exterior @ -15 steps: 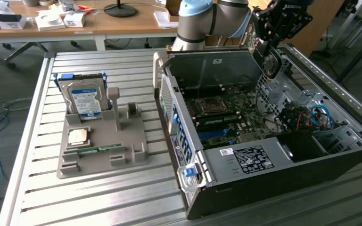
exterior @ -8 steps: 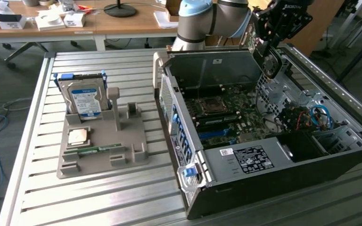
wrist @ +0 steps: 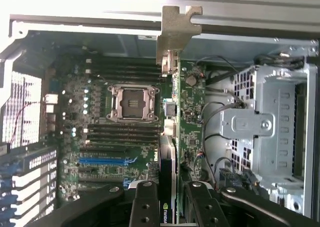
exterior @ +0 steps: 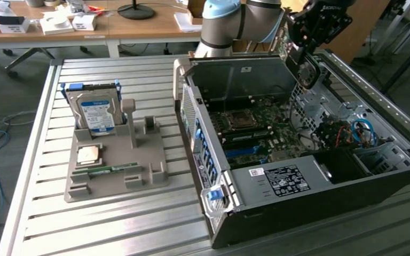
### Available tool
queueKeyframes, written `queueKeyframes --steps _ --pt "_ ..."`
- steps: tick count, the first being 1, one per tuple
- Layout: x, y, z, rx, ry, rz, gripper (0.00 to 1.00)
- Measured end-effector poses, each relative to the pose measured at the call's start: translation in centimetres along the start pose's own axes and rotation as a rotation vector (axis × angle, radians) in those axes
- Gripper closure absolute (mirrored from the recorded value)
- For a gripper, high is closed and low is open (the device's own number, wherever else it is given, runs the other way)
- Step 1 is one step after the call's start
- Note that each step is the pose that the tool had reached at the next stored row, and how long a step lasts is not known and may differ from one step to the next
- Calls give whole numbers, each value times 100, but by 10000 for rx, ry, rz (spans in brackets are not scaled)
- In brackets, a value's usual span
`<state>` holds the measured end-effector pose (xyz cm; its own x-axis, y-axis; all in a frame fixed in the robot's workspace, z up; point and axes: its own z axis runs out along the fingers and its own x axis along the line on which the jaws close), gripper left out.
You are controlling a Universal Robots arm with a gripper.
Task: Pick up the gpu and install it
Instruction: 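Insert the gpu into the slot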
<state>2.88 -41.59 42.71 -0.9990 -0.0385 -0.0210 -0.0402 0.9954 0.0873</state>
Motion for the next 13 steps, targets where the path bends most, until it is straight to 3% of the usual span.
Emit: queueKeyframes --steps 13 --pt "1 -2 14 -1 209 -2345 74"
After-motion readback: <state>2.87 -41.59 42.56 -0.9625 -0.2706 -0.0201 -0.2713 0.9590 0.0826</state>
